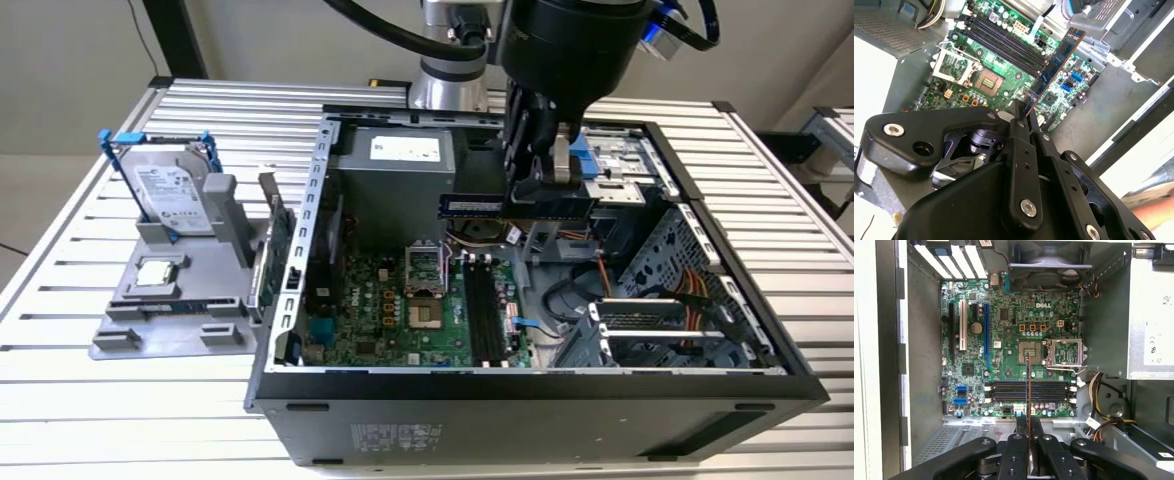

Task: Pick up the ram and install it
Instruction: 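Pick up the ram and move it above insertion slot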

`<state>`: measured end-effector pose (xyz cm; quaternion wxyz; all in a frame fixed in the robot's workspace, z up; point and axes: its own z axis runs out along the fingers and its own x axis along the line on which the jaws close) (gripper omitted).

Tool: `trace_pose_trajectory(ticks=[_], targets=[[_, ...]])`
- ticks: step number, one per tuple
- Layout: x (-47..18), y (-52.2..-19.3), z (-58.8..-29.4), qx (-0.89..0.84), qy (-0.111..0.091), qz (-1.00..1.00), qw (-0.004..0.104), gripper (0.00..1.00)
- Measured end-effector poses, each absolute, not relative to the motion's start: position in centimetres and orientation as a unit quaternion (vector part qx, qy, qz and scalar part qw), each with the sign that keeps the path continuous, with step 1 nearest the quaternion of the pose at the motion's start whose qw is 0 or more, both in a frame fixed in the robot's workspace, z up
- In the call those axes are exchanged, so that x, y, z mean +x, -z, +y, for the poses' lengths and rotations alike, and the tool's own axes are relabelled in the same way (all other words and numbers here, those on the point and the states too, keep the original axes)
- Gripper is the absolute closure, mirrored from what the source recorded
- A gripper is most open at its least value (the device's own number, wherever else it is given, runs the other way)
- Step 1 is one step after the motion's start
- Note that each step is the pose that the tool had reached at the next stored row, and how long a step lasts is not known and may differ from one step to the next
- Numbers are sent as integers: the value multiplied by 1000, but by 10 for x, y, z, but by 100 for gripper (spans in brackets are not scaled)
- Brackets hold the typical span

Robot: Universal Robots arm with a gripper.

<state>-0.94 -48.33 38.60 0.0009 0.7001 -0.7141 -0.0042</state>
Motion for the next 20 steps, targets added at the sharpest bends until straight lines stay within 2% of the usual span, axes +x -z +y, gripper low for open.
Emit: trace_pose_trajectory(ticks=[20], targets=[[-9, -386, -483, 700, 4, -714, 1, 100]])
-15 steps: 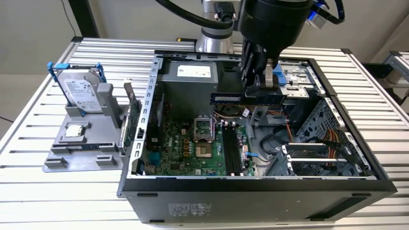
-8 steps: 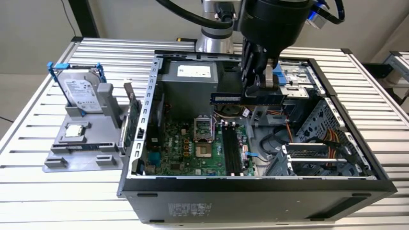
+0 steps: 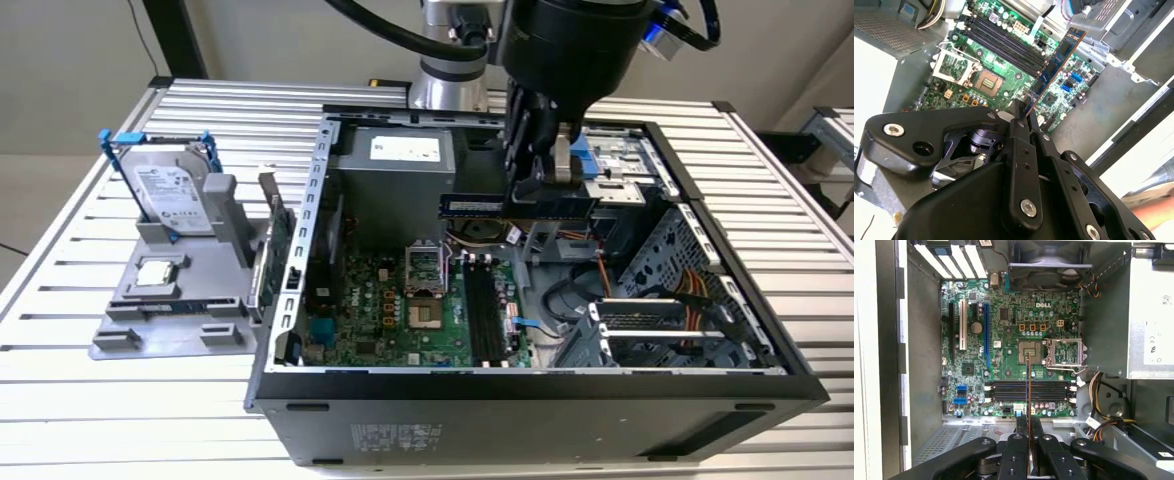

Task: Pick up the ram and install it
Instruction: 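Pick up the ram and move it above insertion slot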

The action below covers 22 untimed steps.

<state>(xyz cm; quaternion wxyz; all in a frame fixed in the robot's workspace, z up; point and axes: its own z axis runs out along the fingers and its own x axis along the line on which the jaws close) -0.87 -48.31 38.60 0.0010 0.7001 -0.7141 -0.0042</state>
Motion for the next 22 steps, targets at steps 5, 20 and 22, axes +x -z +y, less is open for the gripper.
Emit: trace_pose_trajectory(ticks=[5, 20, 22], targets=[[-5, -386, -483, 700, 4, -714, 1, 100], [3, -386, -479, 669, 4, -743, 1, 100], [3, -386, -477, 668, 4, -744, 1, 100]])
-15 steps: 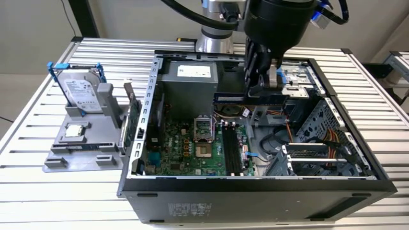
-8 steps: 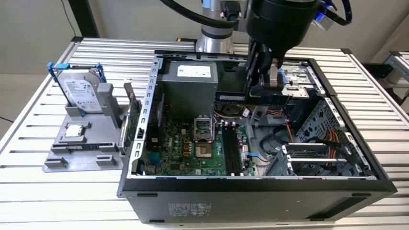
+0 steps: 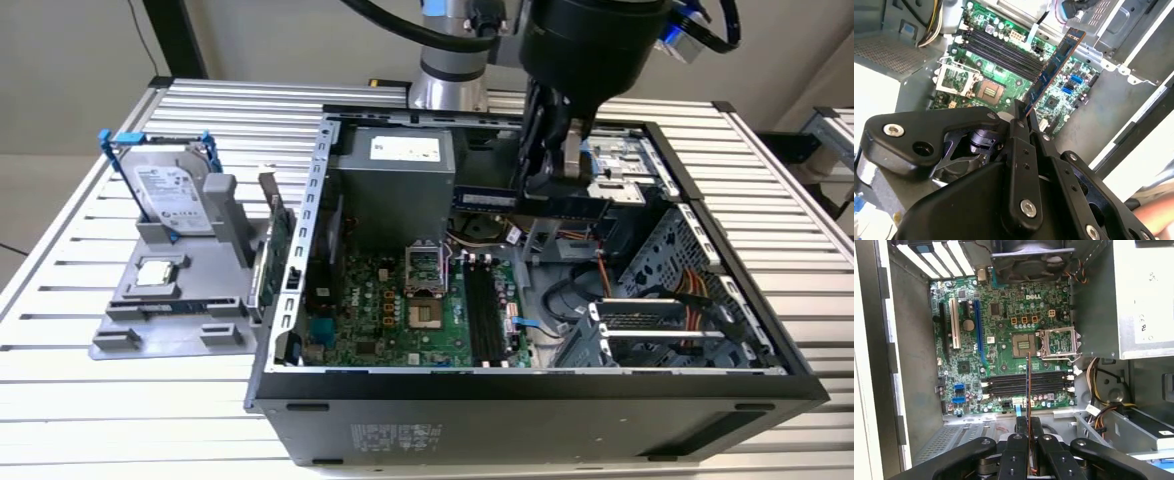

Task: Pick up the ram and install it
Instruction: 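Pick up the ram and move it above insertion slot, then insert the ram into the slot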

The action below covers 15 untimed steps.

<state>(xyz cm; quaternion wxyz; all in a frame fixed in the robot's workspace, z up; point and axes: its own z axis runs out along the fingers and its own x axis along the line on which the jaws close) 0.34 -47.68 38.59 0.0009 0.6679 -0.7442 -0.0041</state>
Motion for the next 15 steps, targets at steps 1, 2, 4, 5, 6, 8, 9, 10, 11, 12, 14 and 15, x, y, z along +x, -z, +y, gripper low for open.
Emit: trace_pose_trajectory(ticks=[1, 2, 4, 5, 6, 8, 9, 10, 11, 12, 14, 15], targets=[[4, -386, -474, 668, 4, -744, 1, 100], [4, -386, -471, 668, 3, -744, 1, 100], [4, -386, -465, 668, 3, -744, 2, 100], [4, -386, -461, 668, 3, -744, 2, 100], [4, -386, -458, 668, 3, -744, 2, 100], [4, -386, -452, 668, 2, -744, 2, 100], [4, -386, -450, 668, 2, -744, 2, 100], [4, -386, -448, 668, 2, -744, 2, 100], [4, -386, -448, 668, 2, -744, 2, 100], [4, -386, -448, 668, 2, -744, 2, 100], [4, -386, -448, 668, 2, -744, 2, 100], [4, -386, -447, 668, 2, -744, 2, 100]])
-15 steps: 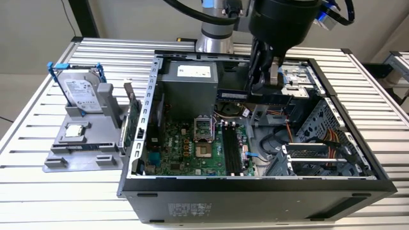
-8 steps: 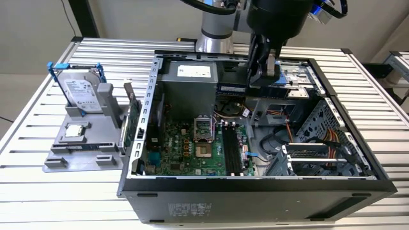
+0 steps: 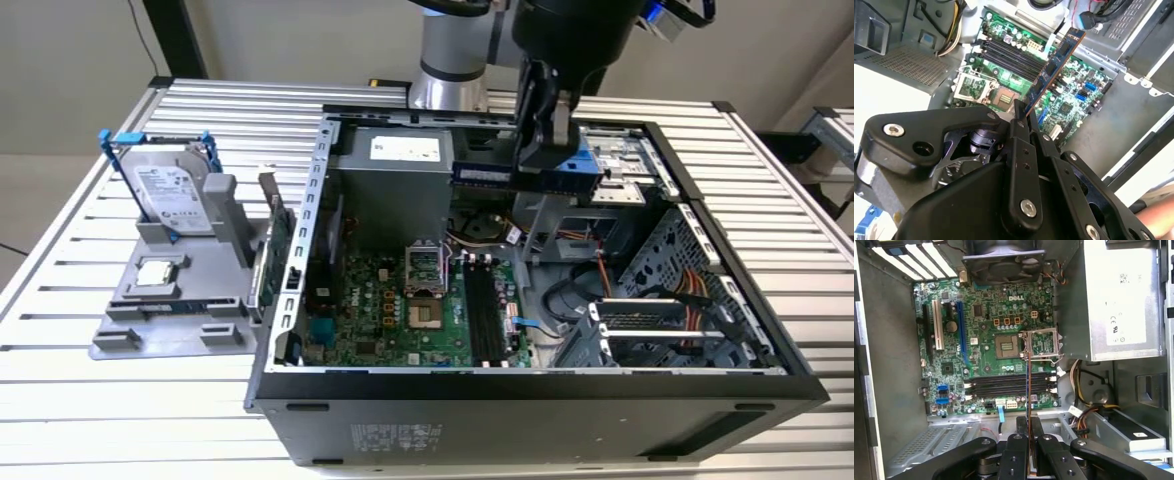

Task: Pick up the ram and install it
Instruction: 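Insert the ram into the slot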

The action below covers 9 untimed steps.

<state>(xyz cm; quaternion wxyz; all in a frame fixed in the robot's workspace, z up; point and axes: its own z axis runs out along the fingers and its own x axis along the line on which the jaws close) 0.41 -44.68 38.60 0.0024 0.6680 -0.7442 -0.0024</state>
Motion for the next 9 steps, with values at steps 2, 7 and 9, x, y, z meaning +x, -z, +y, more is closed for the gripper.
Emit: trace_pose_trajectory(ticks=[2, 7, 9], targets=[[4, -386, -446, 668, 2, -744, 2, 100], [4, -386, -446, 668, 2, -744, 2, 100], [4, -386, -445, 668, 2, -744, 2, 100]])
